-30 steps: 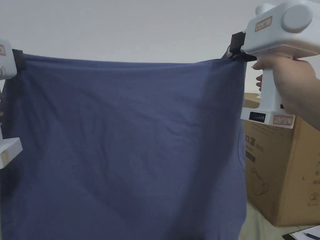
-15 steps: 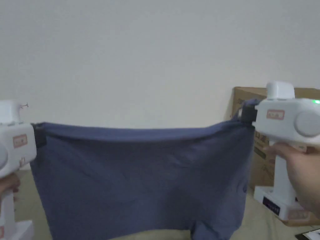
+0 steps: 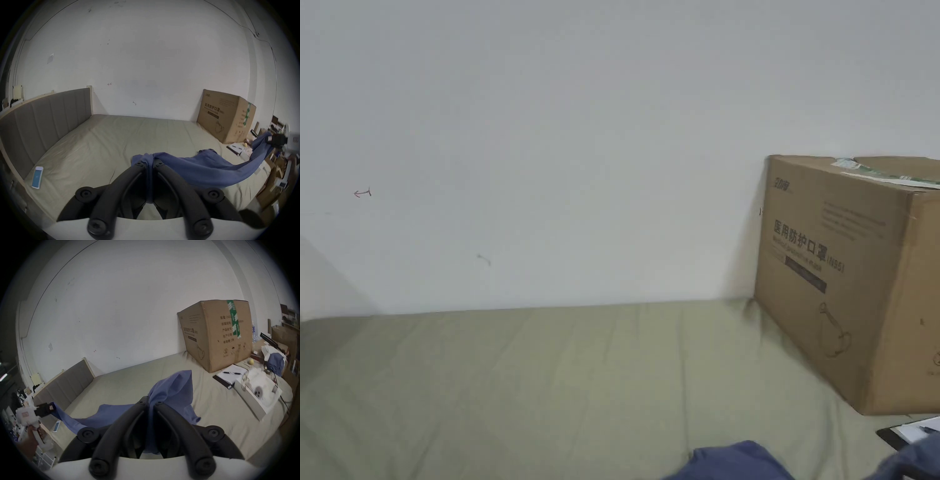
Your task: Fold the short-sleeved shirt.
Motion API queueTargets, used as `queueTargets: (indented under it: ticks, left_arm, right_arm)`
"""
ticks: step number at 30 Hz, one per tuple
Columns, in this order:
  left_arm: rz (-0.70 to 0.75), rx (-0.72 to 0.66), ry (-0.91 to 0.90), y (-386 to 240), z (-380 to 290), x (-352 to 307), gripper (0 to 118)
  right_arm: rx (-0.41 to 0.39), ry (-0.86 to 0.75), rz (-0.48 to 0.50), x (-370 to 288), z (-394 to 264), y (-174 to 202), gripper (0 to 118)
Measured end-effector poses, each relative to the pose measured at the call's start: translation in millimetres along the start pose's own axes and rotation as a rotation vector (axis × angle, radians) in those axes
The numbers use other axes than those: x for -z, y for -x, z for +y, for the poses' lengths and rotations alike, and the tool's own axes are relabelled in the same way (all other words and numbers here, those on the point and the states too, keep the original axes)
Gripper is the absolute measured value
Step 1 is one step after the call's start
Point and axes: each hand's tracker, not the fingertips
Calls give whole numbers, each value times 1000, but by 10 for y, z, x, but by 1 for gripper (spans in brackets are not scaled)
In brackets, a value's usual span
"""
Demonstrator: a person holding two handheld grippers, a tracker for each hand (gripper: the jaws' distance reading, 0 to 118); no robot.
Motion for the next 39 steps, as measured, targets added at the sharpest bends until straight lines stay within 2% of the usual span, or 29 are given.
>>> queueTargets:
  ticks: [2, 4, 6, 8, 11, 13, 14, 16, 17, 18, 19, 20, 21, 22, 23, 24, 25, 28, 31, 32, 33, 34, 35, 36, 38, 39]
  left_arm:
    - [20, -2, 4, 0, -88, -225, 5]
    - [17, -102, 26, 68, -120, -353, 5]
    - [28, -131, 70, 116, -155, -369, 5]
    - [56, -92, 106, 133, -213, -256, 5]
    - [75, -20, 237, 151, -396, 163, 5]
    - [17, -49, 353, 211, -576, 525, 5]
    - [-6, -58, 434, 174, -675, 718, 5]
    - [-10, -94, 522, 175, -898, 1031, 9]
    - [-6, -104, 560, 171, -977, 1155, 19]
    - [1, -98, 592, 133, -1065, 1245, 48]
    - [0, -93, 604, 123, -1101, 1301, 48]
    - [-1, -92, 597, 119, -1116, 1318, 59]
    - [5, -93, 588, 107, -1126, 1314, 80]
    - [10, -95, 575, 112, -1111, 1263, 107]
    - [20, -98, 525, 115, -1065, 1190, 118]
    - [26, -98, 469, 117, -1001, 1113, 117]
    - [38, -95, 445, 129, -943, 1050, 117]
    - [62, -99, 401, 168, -727, 722, 117]
    - [5, -150, 319, 198, -546, 342, 117]
    - [-33, -176, 305, 193, -501, 200, 113]
    - [-65, -209, 236, 195, -492, 57, 95]
    - [-67, -227, 175, 196, -476, -57, 62]
    - [-61, -237, 141, 183, -452, -126, 16]
    - [-29, -220, 139, 168, -425, -132, 0]
    - [10, -185, 120, 190, -378, -63, 0]
    - [-14, -157, 131, 218, -311, 41, 0]
  right_arm:
    - [24, 6, 4, -223, -57, 56, 3]
    - [27, 13, 8, -342, -109, 97, 3]
    - [-13, 55, -10, -347, -132, 128, 3]
    - [-56, 102, -20, -238, -187, 115, 3]
    - [-64, 260, -41, 232, -367, -7, 3]
    - [-47, 404, -47, 681, -617, -174, 7]
    - [-52, 491, -83, 913, -798, -239, 8]
    - [9, 600, -148, 1221, -1106, -354, 8]
    - [57, 627, -157, 1329, -1242, -505, 14]
    - [95, 645, -163, 1394, -1321, -552, 37]
    - [103, 654, -184, 1415, -1345, -567, 37]
    - [98, 649, -179, 1418, -1344, -567, 48]
    - [92, 658, -181, 1381, -1345, -577, 74]
    - [80, 656, -182, 1338, -1336, -553, 108]
    - [61, 586, -151, 1229, -1251, -542, 117]
    - [25, 575, -168, 1150, -1175, -516, 108]
    - [-1, 563, -179, 1072, -1110, -484, 107]
    - [-62, 435, -196, 732, -844, -366, 110]
    - [-54, 272, -136, 363, -641, -115, 112]
    - [-47, 206, -87, 245, -607, -20, 112]
    - [-38, 152, -42, 150, -586, 69, 106]
    - [-35, 109, -14, 75, -567, 132, 94]
    - [-35, 74, 12, 35, -551, 194, 64]
    - [-34, 51, 19, 24, -539, 249, 3]
    - [-43, 47, -12, 53, -493, 353, 0]
    - [-43, 56, 12, 95, -457, 359, 0]
